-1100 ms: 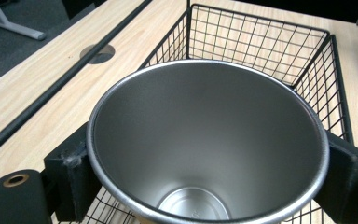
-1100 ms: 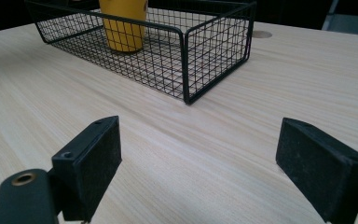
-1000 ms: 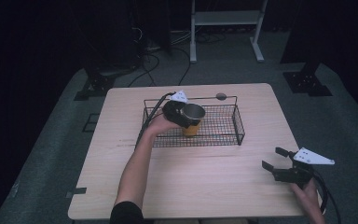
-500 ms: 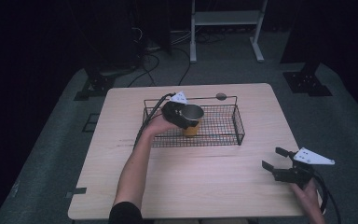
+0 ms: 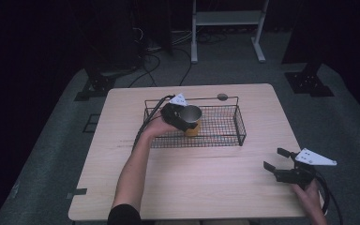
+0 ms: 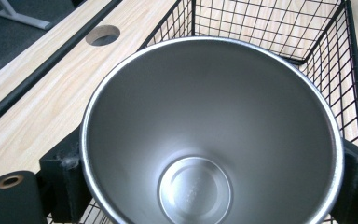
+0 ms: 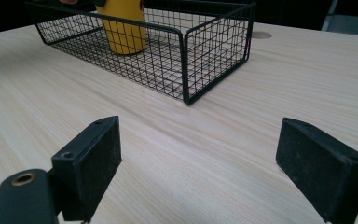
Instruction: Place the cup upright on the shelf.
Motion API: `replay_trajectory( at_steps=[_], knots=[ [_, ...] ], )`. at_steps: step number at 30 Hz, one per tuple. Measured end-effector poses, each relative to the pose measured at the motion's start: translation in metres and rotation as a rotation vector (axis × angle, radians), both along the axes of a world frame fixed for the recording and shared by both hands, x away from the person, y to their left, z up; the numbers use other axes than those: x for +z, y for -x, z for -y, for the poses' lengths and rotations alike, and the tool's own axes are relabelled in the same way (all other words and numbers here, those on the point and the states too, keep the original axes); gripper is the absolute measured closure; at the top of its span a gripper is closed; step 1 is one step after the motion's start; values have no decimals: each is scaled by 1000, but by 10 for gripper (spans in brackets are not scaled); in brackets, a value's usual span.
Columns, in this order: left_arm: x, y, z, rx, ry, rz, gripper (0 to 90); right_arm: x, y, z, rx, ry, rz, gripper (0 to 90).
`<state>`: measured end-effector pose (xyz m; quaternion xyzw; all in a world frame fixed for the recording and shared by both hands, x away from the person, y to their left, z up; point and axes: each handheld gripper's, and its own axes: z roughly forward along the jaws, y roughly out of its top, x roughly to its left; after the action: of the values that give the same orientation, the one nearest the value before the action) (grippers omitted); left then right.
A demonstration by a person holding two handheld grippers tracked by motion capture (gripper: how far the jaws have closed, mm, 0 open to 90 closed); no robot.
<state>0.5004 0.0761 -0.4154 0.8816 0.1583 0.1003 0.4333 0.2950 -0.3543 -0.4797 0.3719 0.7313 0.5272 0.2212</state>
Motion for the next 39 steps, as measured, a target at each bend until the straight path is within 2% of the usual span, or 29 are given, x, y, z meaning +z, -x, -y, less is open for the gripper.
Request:
replay_trajectory(
  at_steps=[16, 27, 33, 35, 39],
  knots=[
    [5, 2, 0, 22, 25, 16, 17, 0, 0, 1, 0, -4, 0, 131],
    [18, 7, -2, 35, 51, 72, 16, 0, 1, 2, 10, -11, 4, 131],
    [21, 8, -2, 38, 72, 74, 16, 0, 1, 3, 15, -15, 4, 131],
    [24, 9, -3, 33, 95, 76, 16, 0, 1, 3, 13, -14, 4, 131],
    [30, 13, -3, 30, 103, 96, 16, 0, 1, 3, 7, -21, -1, 131]
  ],
)
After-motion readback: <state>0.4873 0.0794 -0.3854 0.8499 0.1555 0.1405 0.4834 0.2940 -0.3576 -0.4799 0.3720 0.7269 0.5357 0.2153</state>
